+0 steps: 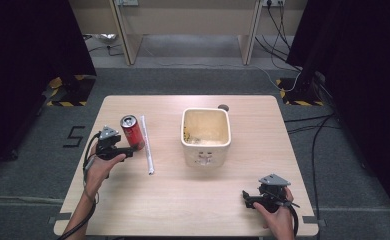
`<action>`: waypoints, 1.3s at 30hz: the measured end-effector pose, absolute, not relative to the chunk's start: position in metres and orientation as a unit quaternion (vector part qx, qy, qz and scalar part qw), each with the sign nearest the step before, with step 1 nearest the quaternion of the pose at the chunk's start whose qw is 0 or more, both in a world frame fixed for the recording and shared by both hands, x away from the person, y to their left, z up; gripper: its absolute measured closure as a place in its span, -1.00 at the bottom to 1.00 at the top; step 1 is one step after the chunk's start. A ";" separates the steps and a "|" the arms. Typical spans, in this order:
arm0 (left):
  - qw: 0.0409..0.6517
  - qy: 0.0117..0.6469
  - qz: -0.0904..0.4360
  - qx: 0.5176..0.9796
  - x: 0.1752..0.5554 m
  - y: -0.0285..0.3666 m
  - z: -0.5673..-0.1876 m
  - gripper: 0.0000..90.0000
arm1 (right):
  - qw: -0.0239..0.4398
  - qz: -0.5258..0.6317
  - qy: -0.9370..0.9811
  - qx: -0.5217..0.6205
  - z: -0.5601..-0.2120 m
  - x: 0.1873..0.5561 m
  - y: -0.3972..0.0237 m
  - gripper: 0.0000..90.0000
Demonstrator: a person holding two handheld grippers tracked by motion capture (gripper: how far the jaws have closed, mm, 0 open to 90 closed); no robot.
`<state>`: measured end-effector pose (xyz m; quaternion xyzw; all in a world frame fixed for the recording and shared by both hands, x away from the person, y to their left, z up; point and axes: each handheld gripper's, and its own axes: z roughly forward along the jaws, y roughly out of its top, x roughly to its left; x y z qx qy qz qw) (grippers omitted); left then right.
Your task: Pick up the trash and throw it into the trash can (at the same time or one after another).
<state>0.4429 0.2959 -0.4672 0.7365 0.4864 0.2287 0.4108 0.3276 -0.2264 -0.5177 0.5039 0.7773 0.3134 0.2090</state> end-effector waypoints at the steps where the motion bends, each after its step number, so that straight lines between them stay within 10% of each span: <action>1: 0.410 0.487 0.229 0.736 0.444 0.295 -0.467 -0.65 | 0.208 0.313 0.778 0.504 -0.518 0.327 -0.226 -1.00; 39: 0.416 0.491 0.229 0.730 0.477 0.288 -0.472 -0.35 | 0.210 0.314 0.778 0.502 -0.518 0.328 -0.226 -0.99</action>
